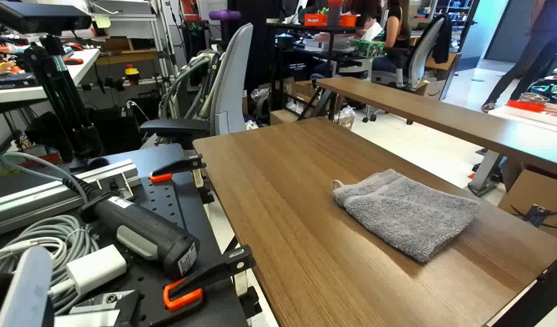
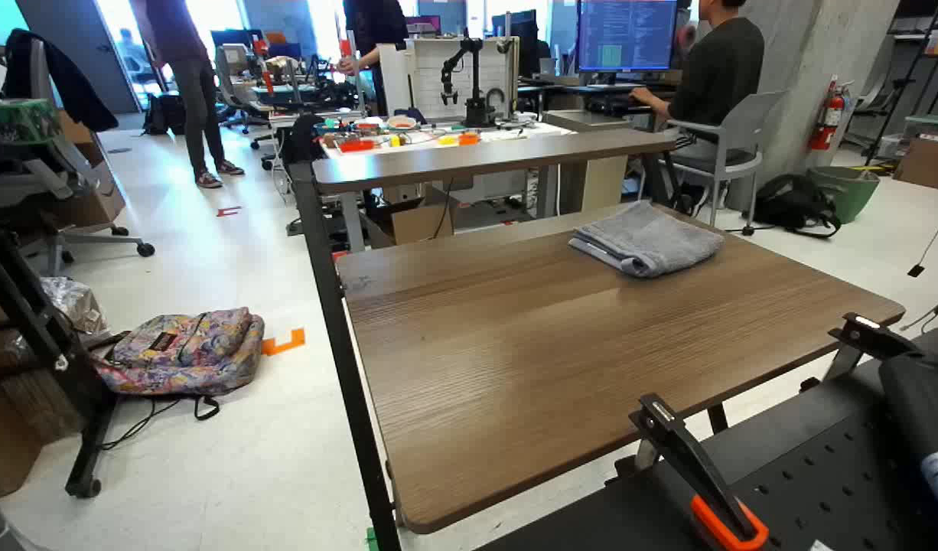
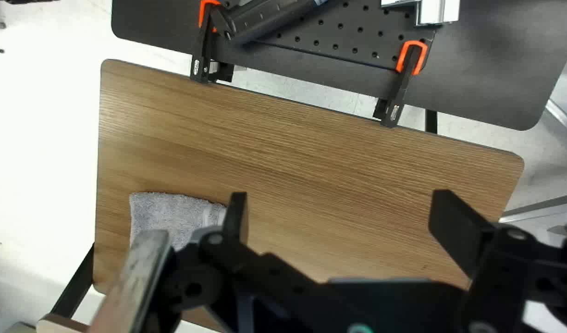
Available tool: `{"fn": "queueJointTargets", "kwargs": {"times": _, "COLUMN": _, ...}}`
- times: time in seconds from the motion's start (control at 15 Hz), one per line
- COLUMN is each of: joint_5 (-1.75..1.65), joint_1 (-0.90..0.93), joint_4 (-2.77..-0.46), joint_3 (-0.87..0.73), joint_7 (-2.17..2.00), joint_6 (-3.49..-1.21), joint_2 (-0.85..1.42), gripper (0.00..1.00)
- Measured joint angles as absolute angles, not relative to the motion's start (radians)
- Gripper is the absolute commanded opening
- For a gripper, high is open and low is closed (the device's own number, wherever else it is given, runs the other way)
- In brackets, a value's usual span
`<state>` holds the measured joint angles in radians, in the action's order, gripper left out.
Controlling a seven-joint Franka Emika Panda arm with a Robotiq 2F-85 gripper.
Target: Move the grey towel forwards.
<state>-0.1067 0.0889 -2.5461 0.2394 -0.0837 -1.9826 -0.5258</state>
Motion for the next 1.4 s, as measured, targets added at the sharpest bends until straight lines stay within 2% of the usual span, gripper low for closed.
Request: {"fn": "queueJointTargets", "kwargs": {"times": 1.4, "joint_5": -0.107, "joint_1": 0.089, "joint_4": -2.546, "joint_3": 0.239, "joint_7": -0.132, "joint_6": -2.029, "joint_2": -0.511, "gripper": 1.00}}
